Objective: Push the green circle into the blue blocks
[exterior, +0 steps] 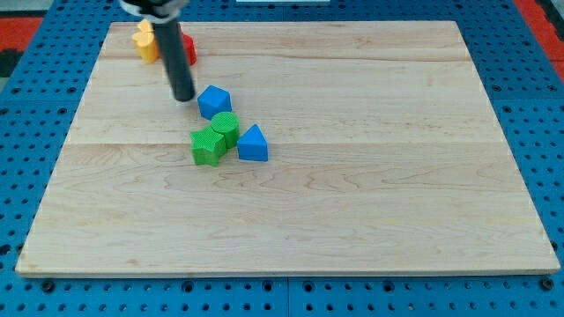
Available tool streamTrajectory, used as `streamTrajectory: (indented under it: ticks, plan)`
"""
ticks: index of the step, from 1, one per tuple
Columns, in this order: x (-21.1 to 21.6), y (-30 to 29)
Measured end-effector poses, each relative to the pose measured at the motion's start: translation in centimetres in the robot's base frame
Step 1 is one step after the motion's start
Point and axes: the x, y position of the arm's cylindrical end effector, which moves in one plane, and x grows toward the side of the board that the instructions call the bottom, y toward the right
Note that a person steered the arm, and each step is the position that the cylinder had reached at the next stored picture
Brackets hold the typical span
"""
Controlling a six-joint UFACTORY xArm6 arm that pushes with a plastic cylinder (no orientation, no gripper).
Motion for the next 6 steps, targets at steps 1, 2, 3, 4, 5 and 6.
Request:
streamTrajectory:
  ticks: [1, 2, 3, 4, 5, 6]
  plan:
    - [2.0, 7.8]
    - [3.0, 9.9]
    - [3.5, 2.5]
    - [3.8, 0.6]
    - [3.1, -5.6]
    - [7.1, -3.0]
